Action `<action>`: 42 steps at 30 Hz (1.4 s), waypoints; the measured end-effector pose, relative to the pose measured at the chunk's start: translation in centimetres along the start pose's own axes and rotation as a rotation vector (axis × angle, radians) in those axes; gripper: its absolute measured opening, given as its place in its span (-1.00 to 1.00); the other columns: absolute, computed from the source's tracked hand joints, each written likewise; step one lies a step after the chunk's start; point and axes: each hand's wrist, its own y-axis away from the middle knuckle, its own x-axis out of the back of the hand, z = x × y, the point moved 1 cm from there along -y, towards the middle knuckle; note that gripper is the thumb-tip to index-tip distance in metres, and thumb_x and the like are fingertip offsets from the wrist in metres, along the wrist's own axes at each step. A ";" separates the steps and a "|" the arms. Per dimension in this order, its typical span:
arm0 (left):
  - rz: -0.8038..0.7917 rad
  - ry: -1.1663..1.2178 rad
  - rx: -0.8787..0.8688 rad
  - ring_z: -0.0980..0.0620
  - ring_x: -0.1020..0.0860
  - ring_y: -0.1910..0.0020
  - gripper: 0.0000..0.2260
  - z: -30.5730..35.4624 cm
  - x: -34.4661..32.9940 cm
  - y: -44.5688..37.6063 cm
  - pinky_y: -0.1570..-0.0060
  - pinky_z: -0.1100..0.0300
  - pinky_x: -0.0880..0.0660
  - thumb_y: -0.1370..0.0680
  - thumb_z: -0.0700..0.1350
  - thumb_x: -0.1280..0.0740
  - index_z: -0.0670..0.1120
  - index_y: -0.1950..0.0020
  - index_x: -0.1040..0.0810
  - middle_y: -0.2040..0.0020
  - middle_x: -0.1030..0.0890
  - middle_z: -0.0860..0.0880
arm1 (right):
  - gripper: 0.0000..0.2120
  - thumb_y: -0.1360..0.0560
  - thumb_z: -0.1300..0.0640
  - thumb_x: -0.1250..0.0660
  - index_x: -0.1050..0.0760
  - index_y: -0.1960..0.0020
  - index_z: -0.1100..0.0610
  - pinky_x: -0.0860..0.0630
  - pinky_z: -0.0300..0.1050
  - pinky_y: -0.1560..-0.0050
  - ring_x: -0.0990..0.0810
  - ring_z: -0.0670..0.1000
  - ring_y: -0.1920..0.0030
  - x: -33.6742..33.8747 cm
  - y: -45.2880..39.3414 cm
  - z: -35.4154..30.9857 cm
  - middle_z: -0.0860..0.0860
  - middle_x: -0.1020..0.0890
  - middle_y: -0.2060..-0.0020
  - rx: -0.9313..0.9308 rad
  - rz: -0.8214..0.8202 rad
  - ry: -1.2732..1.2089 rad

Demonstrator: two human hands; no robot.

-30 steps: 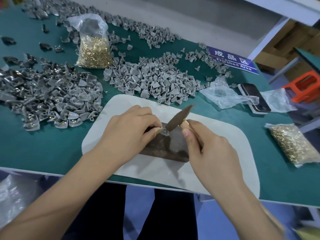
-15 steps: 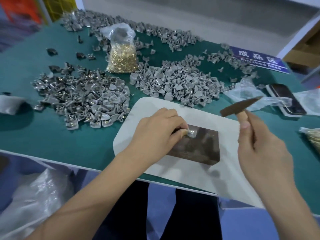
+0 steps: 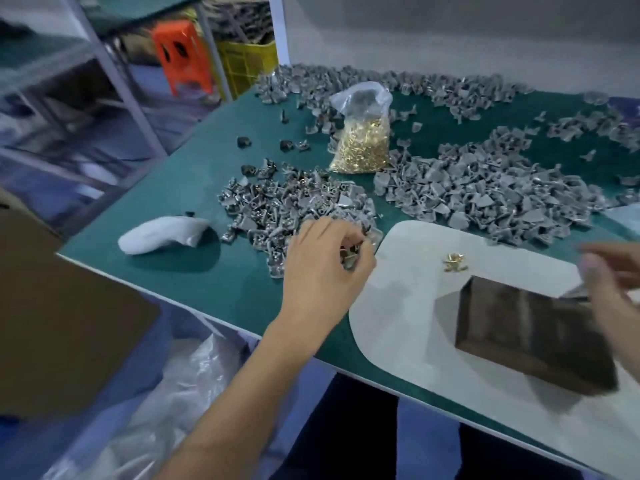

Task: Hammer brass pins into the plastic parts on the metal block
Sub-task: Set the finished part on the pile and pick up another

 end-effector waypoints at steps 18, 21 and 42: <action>0.072 -0.029 -0.047 0.06 -0.48 -0.05 -0.92 -2.5 1.0 -2.6 -0.11 0.10 -0.42 -0.55 -0.03 -0.46 0.01 0.00 -0.63 0.05 -0.58 0.12 | -0.93 -0.59 0.03 -0.38 -0.63 -0.02 -0.09 -0.57 -0.03 -0.04 -0.65 0.00 0.09 -11.0 -6.8 -11.3 -0.12 -0.70 0.10 0.036 -0.463 0.070; 0.047 -0.054 -0.138 0.00 -0.50 -0.06 -0.94 -0.9 0.1 -3.1 -0.12 0.04 -0.42 -0.56 -0.06 -0.45 0.00 0.00 -0.63 0.04 -0.59 0.10 | -0.97 -0.54 -0.02 -0.43 -0.59 0.03 -0.10 -0.60 -0.01 0.00 -0.65 0.08 0.08 -9.0 -8.4 -6.8 -0.05 -0.68 0.07 -0.103 -0.536 0.213; -0.351 -0.164 -0.301 -0.01 -0.50 -0.18 -0.79 7.1 -10.3 -9.7 -0.15 -0.02 -0.47 -0.56 0.03 -0.42 0.08 -0.18 -0.58 -0.10 -0.58 0.10 | -0.86 -0.54 0.05 -0.47 -0.60 0.19 -0.02 -0.54 -0.10 0.26 -0.61 -0.08 0.31 -6.4 -8.7 2.4 -0.06 -0.67 0.32 -0.181 -0.562 -0.280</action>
